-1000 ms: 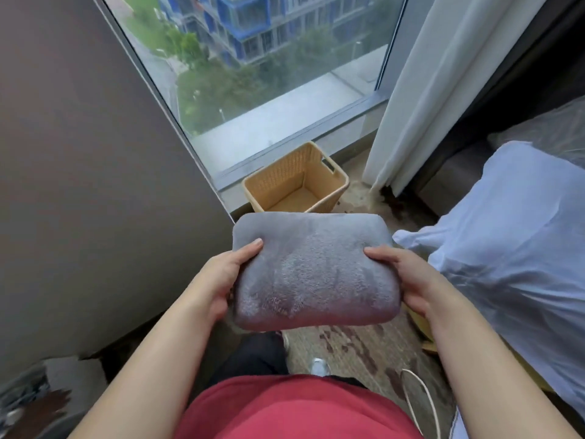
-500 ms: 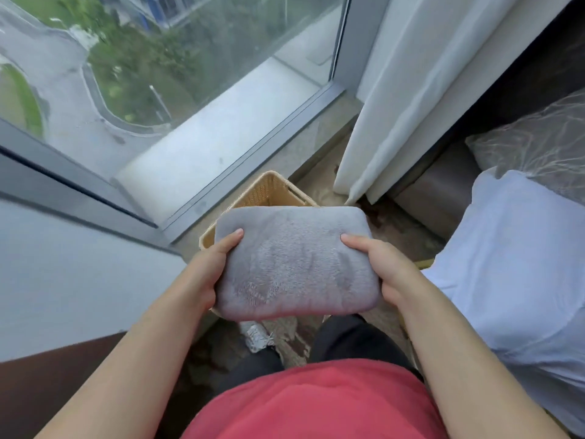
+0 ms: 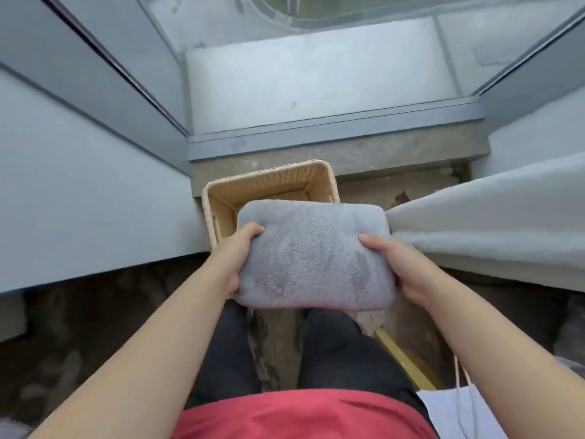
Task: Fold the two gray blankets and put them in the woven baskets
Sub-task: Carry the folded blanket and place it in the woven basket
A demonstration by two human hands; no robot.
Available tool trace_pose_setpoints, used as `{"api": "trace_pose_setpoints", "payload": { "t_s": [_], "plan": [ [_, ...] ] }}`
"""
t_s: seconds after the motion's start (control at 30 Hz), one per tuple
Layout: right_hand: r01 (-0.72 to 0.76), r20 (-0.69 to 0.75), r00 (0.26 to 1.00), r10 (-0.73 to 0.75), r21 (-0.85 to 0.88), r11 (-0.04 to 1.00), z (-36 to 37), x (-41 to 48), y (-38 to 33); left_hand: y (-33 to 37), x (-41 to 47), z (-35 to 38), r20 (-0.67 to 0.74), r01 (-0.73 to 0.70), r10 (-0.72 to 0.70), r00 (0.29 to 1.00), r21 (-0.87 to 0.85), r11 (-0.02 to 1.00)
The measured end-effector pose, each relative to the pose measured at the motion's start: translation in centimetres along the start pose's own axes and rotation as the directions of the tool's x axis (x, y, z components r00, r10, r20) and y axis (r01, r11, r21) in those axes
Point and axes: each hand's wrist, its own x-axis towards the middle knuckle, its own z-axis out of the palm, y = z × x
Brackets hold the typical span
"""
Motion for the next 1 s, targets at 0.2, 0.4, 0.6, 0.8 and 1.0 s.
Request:
{"api": "trace_pose_setpoints", "payload": {
  "t_s": [0.2, 0.4, 0.6, 0.8, 1.0],
  "plan": [
    [-0.071, -0.008, 0.997, 0.070, -0.180, 0.981, 1.7, 13.6, -0.7, -1.8, 11.3, 0.4, -0.088, 0.101, -0.111, 0.990, -0.105, 0.989],
    [-0.034, -0.062, 0.998, 0.029, -0.094, 0.995, 8.0, 29.8, 2.7, -2.0, 26.9, -1.3, -0.226, 0.025, -0.041, 0.973, -0.070, 0.997],
    [-0.068, -0.076, 0.995, 0.062, -0.080, 0.995, 11.3, 43.9, 8.8, -5.0, 42.1, -2.3, -0.342, -0.014, -0.003, 0.940, -0.048, 0.999],
    [-0.105, -0.138, 0.987, 0.081, -0.181, 0.978, 12.6, 53.1, 14.8, -10.1, 52.2, -1.8, -0.464, -0.021, 0.018, 0.886, -0.002, 1.000],
    [0.039, -0.193, 0.978, -0.077, -0.193, 0.980, 13.7, 56.8, 16.5, -12.5, 54.9, -1.1, -0.601, -0.074, 0.097, 0.793, 0.063, 0.995]
  ]
}}
